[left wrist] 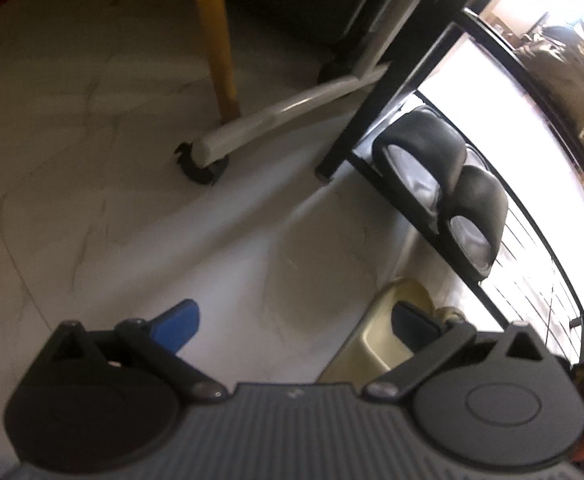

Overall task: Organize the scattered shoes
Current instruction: 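Close the right gripper on the touching sides of both cream slides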

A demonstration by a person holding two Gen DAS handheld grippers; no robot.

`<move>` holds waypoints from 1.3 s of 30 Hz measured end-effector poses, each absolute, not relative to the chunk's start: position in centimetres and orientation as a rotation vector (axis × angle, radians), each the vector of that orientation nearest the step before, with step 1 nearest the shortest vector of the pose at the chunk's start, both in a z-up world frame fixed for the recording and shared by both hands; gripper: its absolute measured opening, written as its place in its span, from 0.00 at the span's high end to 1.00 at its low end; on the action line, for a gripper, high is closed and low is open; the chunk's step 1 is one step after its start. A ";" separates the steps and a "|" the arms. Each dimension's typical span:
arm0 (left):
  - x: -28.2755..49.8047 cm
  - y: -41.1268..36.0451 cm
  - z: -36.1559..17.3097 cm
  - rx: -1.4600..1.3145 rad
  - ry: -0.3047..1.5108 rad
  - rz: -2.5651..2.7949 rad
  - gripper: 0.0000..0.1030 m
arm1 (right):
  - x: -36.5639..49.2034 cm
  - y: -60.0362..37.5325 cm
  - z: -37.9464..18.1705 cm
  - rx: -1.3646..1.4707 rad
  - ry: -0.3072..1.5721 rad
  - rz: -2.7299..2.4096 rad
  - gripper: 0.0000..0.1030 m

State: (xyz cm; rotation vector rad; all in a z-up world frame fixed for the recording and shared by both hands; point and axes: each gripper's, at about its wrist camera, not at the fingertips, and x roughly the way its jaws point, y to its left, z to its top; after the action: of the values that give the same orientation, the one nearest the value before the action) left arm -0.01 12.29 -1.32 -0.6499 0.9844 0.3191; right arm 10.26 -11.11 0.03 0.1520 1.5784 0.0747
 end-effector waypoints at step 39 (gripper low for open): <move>0.4 12.1 -2.0 -0.668 1.017 0.319 0.01 | 11.6 -7.9 -6.4 -0.108 1.666 0.054 0.28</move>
State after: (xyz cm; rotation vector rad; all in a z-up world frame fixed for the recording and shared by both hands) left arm 0.41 12.09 -2.05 -0.6682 1.0169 0.3188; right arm 11.62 -7.89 -6.36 -0.1079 1.6657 0.0537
